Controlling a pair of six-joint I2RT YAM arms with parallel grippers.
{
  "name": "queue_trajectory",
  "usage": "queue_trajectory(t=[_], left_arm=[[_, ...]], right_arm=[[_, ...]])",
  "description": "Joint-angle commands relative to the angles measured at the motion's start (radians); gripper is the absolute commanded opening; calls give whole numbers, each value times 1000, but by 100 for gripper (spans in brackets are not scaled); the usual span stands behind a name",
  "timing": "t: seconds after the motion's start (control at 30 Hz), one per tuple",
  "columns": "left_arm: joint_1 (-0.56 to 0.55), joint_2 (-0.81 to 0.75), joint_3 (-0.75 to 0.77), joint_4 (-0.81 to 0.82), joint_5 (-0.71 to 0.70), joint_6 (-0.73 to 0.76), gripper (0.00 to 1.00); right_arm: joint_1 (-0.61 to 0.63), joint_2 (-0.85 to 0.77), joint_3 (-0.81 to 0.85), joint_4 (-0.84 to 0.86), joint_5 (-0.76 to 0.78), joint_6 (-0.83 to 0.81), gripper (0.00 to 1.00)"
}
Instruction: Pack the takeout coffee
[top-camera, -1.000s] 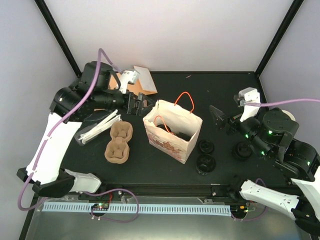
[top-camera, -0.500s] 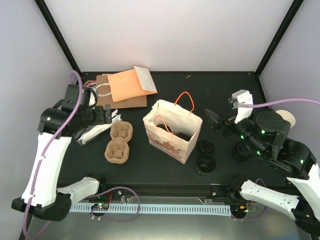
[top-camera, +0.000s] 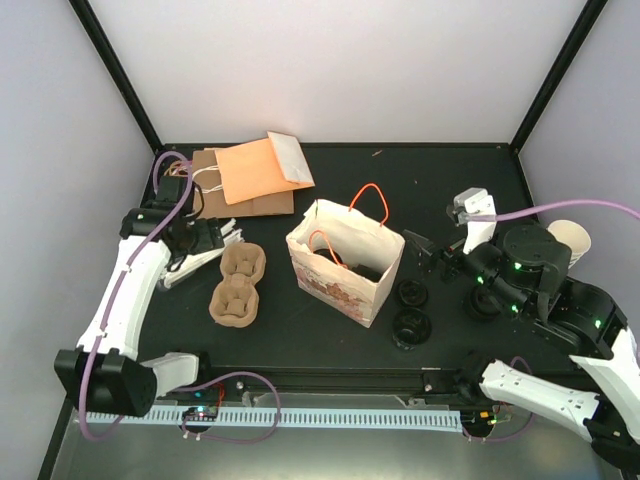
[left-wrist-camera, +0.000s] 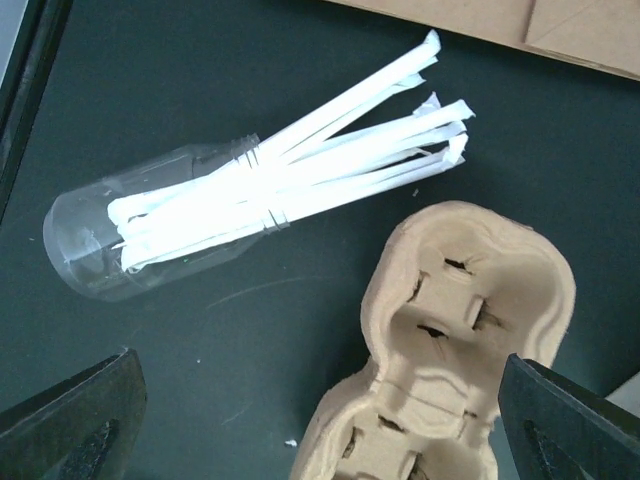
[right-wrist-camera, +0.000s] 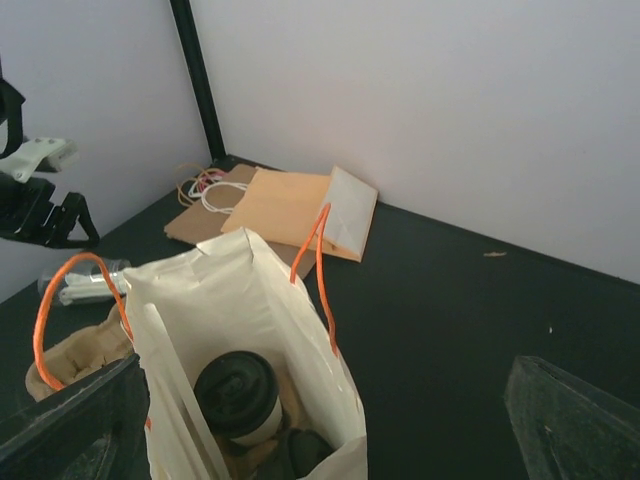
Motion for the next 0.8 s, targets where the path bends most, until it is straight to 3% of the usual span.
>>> queue_trajectory(t=[0.0,0.23,0.77], left_arm=[[12,71,8,56,-33,-27,99],[10,172,22,35,-124,-89,91],[-52,372,90,-13,-246,-210,87]], right_arm=[[-3,-10,-24,-16,8,10,100],[-3,-14,-31,-12,-8,6,100],[-4,-2,-43,10,-15,-1,100]])
